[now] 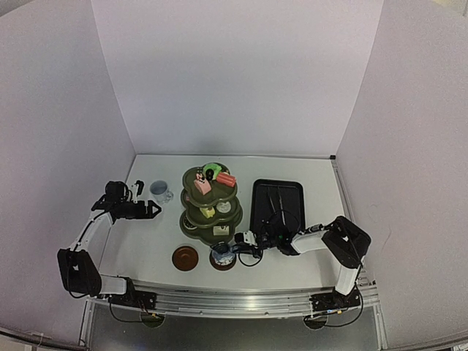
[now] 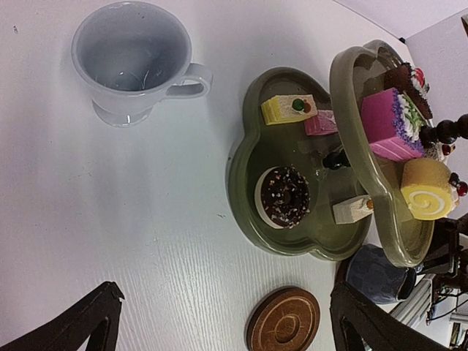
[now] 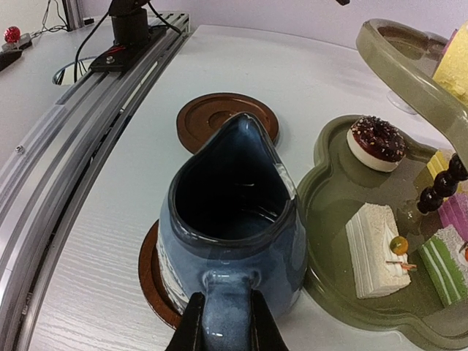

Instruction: Serve the afternoon tea

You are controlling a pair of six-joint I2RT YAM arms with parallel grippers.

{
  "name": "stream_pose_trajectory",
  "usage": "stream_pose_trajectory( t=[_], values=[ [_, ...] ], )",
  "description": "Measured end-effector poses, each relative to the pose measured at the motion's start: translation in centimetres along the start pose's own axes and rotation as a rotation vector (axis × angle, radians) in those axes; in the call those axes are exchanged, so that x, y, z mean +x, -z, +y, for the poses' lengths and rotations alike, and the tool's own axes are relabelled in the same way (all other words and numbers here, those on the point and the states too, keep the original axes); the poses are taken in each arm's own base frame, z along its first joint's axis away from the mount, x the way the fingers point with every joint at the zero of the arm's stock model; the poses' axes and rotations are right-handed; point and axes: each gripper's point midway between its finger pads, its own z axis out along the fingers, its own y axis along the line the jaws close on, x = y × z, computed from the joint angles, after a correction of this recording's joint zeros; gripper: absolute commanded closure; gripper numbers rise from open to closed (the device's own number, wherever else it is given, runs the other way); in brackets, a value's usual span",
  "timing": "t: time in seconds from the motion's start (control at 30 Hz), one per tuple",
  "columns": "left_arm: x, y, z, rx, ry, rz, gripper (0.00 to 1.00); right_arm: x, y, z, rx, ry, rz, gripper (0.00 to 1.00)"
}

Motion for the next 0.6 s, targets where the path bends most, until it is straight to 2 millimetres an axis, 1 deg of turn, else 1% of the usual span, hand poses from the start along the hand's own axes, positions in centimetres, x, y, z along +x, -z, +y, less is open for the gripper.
stream_pose_trajectory(
  t=[0.37,0.4,0.43,0.5,0.53,0.6],
  values=[
    [0.01,-0.01,0.00,0.000,0.000,0.000,0.00,-0.02,-0.38,0.37,-0.006,0.011,-0.007,1.00],
    [0.01,-0.01,0.00,0.000,0.000,0.001,0.00,-0.04,-0.42,0.41,-0.006,0.011,-0.007,0.97],
    [0.01,-0.01,0.00,0.000,0.000,0.001,0.00,-0.05,-0.44,0.44,-0.007,0.011,-0.007,0.92],
    [0.01,-0.01,0.00,0.000,0.000,0.000,0.00,-0.05,-0.47,0.49,-0.006,0.010,-0.007,0.76],
    [0.01,-0.01,0.00,0.000,0.000,0.001,0.00,-0.04,-0.48,0.50,-0.005,0.009,-0.007,0.70],
    [0.01,-0.01,0.00,0.000,0.000,0.000,0.00,-0.08,-0.49,0.54,-0.005,0.004,-0.010,0.65]
  ],
)
